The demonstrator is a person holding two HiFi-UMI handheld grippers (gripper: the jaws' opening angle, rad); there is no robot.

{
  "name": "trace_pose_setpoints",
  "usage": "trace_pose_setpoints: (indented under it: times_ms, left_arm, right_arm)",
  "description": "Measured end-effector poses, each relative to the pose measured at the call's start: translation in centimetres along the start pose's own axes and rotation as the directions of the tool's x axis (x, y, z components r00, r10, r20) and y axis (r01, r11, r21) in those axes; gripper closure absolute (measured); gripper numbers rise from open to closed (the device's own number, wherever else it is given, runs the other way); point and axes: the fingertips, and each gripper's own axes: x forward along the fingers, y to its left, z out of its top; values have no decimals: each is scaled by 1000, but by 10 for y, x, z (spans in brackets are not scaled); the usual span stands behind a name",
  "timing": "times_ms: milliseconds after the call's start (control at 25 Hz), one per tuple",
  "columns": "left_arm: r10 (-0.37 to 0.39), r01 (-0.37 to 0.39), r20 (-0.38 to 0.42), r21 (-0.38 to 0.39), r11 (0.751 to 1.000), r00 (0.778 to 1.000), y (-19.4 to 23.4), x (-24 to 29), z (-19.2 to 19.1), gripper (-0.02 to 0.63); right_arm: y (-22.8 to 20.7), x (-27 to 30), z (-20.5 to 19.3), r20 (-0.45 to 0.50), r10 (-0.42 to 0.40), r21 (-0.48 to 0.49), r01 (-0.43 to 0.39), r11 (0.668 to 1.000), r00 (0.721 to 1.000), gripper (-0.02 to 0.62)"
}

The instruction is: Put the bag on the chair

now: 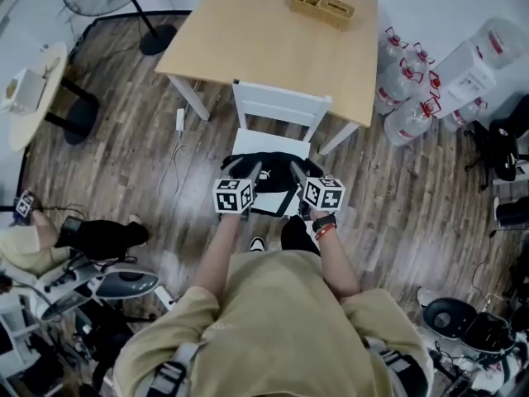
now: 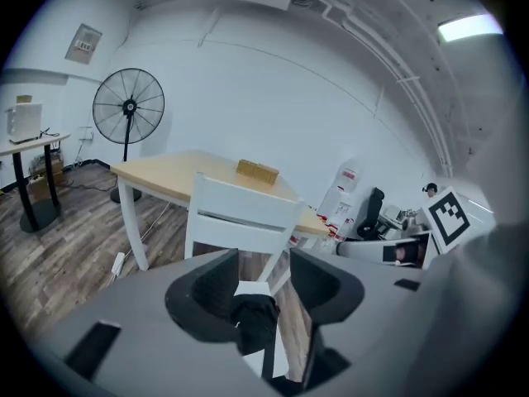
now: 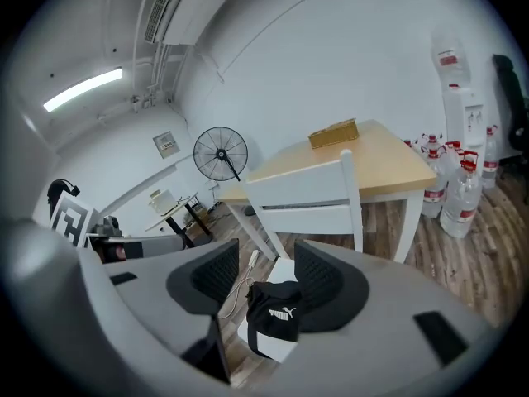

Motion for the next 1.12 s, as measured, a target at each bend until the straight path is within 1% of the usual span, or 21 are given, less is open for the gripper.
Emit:
trace_pose_setpoints:
  times_ms: [160, 280, 360, 480, 680, 800, 920, 1120]
  left_arm:
    - [-18, 16, 57, 27, 1000, 998, -20, -1, 35, 414]
    - [-31, 25, 110, 57, 998, 993, -22, -23, 53, 432]
    - [-33, 21, 143, 80, 997, 989, -24, -34, 65, 448]
    - [-38, 17, 187, 111, 994, 982, -31, -43, 87, 481]
    - [-47, 12, 255, 139, 990, 966, -41, -57, 117, 510]
    - [-37, -13, 291, 168, 986, 956, -43, -64, 131, 524]
    - [-25, -38, 320, 187, 982, 947, -40, -72, 141, 536]
    - [-21, -51, 352, 195, 980, 936, -41, -79, 151, 556]
  right_arm:
    - [0, -13, 32, 27, 5, -53, -4, 999, 1000, 398]
    - [20, -25, 42, 58, 4, -90, 1, 996, 998, 422]
    - [30, -32, 48, 82, 5, -101, 3, 995, 997, 437]
    - [36, -41, 69, 122, 10, -121, 5, 993, 992, 458]
    - [53, -53, 106, 200, 27, -195, 13, 981, 980, 485]
    - [63, -61, 125, 246, 34, -225, 23, 974, 969, 504]
    - [74, -67, 140, 286, 54, -239, 17, 971, 957, 522]
    - [79, -71, 150, 309, 64, -252, 17, 967, 949, 538]
